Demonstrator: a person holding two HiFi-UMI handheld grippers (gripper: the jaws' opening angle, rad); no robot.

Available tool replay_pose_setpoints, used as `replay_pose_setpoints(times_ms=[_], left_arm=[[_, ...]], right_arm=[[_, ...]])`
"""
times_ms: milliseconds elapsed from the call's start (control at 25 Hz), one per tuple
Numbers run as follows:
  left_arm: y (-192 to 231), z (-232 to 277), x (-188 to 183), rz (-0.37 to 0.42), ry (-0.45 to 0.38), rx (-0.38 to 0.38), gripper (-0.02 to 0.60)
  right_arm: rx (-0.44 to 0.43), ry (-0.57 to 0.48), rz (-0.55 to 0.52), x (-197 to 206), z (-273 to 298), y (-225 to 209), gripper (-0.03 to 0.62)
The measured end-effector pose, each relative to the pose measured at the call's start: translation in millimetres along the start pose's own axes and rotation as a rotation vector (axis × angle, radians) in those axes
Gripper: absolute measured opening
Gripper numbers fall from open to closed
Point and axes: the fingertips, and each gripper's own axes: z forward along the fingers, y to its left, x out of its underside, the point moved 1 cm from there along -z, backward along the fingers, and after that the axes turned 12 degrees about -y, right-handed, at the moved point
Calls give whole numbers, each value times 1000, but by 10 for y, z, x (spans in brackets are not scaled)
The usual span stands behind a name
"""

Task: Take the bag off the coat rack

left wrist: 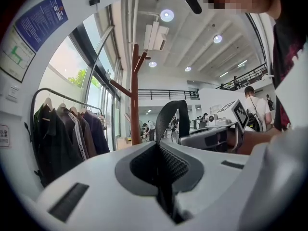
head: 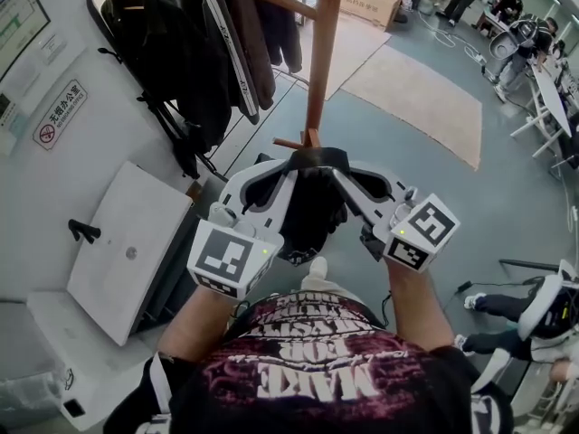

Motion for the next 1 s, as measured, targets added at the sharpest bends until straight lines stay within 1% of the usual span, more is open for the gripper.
replay_pose_setpoints(times_ms=[320, 480, 680, 840, 1000], left_arm=[[-152, -263, -398, 12, -57, 39, 9], [-176, -380, -507, 4, -73, 34, 9], [-208, -488, -549, 10, -72, 53, 9], [-219, -517, -529, 32, -68, 60, 9], [-240, -535, -493, 22, -62, 74, 9]], right_arm=[[-8, -65, -33, -335, -82, 357, 11], [-9, -83, -70, -427, -113, 521, 11], [11, -75, -72, -425, -145, 658, 11], [34, -71, -54, -393, -169, 672, 11], [51, -60, -55, -345, -201, 689, 11]])
